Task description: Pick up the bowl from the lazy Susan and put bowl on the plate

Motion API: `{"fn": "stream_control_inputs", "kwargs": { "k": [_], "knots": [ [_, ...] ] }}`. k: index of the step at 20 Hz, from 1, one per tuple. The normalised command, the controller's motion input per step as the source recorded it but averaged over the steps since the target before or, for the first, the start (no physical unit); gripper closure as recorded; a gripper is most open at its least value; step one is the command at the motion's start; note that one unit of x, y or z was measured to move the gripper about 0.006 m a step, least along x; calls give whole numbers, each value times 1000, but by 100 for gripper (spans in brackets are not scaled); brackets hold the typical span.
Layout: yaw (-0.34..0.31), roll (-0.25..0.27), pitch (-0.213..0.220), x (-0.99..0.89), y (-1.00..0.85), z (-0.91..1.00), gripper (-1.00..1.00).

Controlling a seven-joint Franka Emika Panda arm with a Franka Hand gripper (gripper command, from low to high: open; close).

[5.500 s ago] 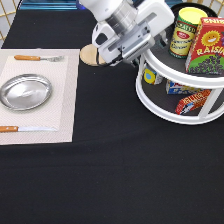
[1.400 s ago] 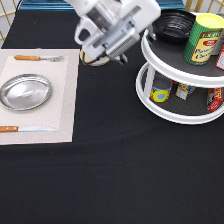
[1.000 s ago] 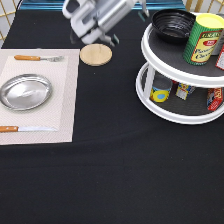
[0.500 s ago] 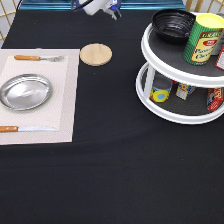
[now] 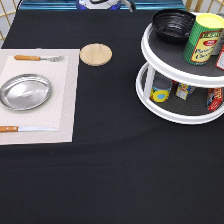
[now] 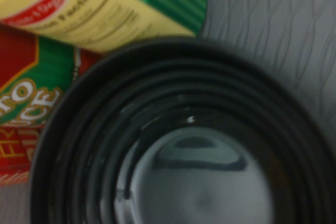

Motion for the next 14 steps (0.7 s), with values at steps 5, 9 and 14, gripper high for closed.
{"fn": "stream_control_inputs", "kwargs": {
  "k": [5, 9, 14],
  "knots": [
    [-170, -78, 100, 206, -9, -5, -100],
    [-173, -71, 21, 253, 29, -127, -100],
    [-35, -121, 0, 0, 377, -198, -100]
  ]
}}
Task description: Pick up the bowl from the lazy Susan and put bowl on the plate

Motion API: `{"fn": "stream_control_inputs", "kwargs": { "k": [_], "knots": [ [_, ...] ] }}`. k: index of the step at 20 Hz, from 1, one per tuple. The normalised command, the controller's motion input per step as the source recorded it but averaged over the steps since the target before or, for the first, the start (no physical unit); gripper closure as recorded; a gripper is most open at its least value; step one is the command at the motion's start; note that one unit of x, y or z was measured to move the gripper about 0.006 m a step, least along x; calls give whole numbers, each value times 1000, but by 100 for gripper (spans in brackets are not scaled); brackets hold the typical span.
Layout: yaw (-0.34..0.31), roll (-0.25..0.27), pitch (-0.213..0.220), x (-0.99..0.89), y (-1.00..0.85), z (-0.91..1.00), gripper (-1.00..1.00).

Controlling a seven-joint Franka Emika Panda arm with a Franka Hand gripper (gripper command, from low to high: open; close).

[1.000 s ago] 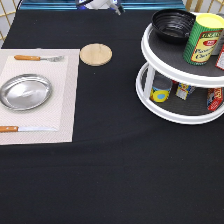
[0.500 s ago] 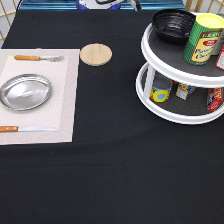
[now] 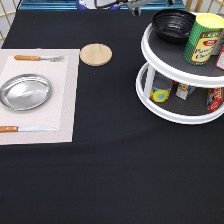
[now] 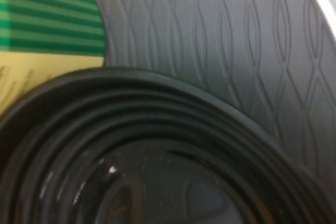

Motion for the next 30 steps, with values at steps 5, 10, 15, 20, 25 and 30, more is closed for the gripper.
{"fn": "stream_control_inputs", "kwargs": {
  "k": [5, 10, 15, 20, 25, 30],
  "knots": [
    [14, -124, -21, -60, 314, -155, -100],
    [35, -125, -44, -42, 56, -85, -100],
    [33, -122, -48, 0, 29, -9, 100],
    [18, -142, -57, -43, 46, 3, 100],
    [7, -156, -48, -14, 79, 127, 100],
    [18, -157, -23, 9, 149, 203, 100]
  ]
}}
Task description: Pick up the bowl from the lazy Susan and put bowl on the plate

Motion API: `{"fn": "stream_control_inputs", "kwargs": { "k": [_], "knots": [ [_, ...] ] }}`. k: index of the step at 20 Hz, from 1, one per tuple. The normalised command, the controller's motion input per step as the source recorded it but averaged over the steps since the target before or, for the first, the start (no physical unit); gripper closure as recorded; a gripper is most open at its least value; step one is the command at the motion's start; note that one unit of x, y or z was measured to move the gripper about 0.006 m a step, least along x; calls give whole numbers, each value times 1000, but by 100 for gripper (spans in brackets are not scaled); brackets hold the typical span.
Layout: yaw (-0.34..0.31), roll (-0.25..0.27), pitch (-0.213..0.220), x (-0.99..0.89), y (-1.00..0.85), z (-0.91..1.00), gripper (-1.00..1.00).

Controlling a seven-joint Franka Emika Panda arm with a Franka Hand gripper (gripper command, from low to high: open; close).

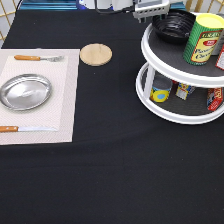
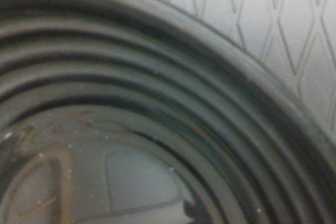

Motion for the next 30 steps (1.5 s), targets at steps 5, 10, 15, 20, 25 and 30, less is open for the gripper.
{"fn": "stream_control_inputs", "kwargs": {
  "k": [5, 10, 15, 20, 25, 30],
  "knots": [
    [12, -112, -5, 0, 89, 259, 100],
    [0, -27, 3, 2, -45, 359, 100],
    [0, -2, 15, 1, -221, 606, 100],
    [-17, 32, 41, 11, -457, 698, 100],
    [-87, 19, 18, 53, -684, 350, 100],
    [-100, 0, 0, 77, -732, 241, 100]
  ]
}}
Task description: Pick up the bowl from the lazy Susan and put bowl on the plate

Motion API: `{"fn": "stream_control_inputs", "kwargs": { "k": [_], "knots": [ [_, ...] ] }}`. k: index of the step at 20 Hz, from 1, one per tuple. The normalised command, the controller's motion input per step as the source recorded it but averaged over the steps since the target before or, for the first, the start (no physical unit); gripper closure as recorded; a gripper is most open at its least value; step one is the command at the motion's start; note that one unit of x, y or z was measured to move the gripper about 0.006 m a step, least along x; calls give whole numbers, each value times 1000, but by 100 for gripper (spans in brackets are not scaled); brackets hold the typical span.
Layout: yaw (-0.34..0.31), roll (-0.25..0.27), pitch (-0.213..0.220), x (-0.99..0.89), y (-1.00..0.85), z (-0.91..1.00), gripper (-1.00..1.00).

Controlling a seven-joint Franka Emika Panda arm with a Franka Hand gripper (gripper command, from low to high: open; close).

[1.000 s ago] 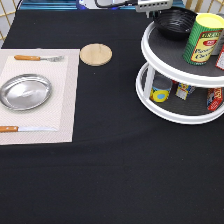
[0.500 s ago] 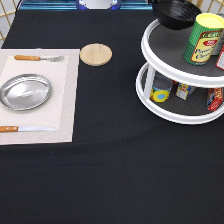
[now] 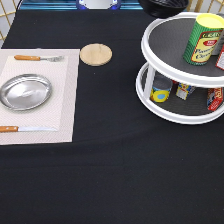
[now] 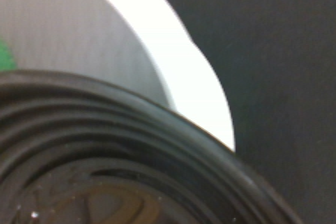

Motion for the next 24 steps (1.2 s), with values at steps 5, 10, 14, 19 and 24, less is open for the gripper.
{"fn": "stream_control_inputs", "kwargs": {
  "k": [5, 10, 14, 19, 24],
  "knots": [
    [-110, 0, 1, 61, -723, 171, 100],
    [-100, 0, 7, 2, -763, 46, 100],
    [-96, 0, 0, 29, -774, -49, 100],
    [-62, 0, -1, 217, -836, -90, 100],
    [-127, 0, -1, 290, -633, -223, 100]
  ]
}}
